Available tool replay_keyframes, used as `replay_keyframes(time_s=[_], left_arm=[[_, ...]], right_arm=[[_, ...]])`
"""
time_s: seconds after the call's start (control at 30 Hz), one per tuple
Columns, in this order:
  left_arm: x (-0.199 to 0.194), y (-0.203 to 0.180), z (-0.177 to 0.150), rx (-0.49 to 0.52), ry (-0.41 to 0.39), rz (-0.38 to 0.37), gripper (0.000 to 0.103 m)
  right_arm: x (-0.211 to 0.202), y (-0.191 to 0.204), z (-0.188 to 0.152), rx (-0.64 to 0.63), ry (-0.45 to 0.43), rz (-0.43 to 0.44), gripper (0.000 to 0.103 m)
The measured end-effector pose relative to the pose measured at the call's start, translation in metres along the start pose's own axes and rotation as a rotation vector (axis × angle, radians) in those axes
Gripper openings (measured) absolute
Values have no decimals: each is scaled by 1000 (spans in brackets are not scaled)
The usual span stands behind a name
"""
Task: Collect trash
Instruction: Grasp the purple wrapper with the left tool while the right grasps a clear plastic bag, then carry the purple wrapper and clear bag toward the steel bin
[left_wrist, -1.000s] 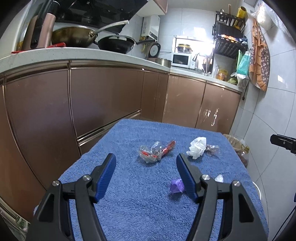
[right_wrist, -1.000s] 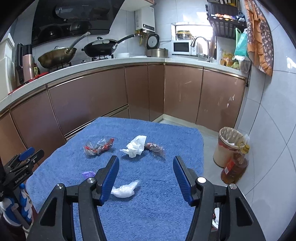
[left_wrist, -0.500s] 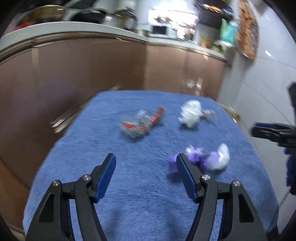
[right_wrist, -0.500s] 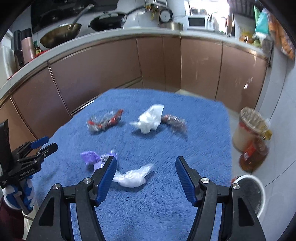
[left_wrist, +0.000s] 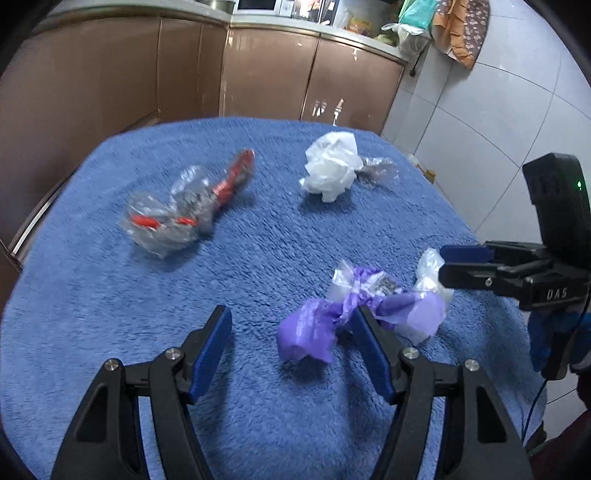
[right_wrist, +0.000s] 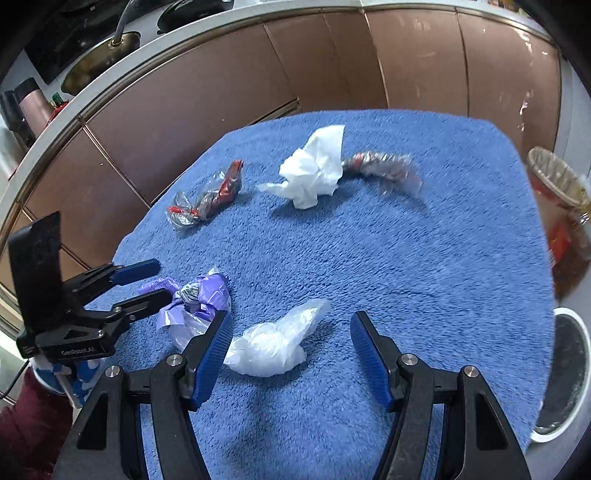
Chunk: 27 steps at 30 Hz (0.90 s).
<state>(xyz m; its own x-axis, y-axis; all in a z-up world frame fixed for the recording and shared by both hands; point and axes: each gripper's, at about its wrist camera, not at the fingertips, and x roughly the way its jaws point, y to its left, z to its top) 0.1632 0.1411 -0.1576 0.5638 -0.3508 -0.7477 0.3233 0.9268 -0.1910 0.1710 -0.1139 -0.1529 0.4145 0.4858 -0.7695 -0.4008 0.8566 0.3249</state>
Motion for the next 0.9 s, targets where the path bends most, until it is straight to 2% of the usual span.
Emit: replay_keyframes(time_s=[0.07, 0.1, 0.17, 0.2, 0.27, 0.37, 0.5, 0.77, 0.9], left_arm=[[4, -3, 0, 4, 10, -4, 52], [6, -4, -1, 7, 19, -8, 48], [10, -9, -2, 14, 36, -3, 32], [12, -11, -2, 22, 39, 6, 29], [13, -15, -3, 33, 42, 16, 12], [13, -21, -2, 34, 39, 29, 4], [10, -30, 0, 47, 24, 44, 1], [-7, -43, -4, 64, -12, 54, 0], [-16, -47, -7, 81, -28, 96, 0]], right_arm=[[7, -1, -1, 0, 15, 22, 59], [9, -1, -1, 0, 21, 30, 53], [13, -1, -3, -1, 33, 55, 47], [14, -2, -3, -1, 32, 66, 42], [13, 0, -4, -6, 23, 91, 35], [10, 3, -3, -28, 18, 104, 27], [6, 8, -2, -49, 12, 95, 22], [-16, 8, -1, -31, -19, 64, 21], [-27, 9, -3, -25, -35, 46, 21]])
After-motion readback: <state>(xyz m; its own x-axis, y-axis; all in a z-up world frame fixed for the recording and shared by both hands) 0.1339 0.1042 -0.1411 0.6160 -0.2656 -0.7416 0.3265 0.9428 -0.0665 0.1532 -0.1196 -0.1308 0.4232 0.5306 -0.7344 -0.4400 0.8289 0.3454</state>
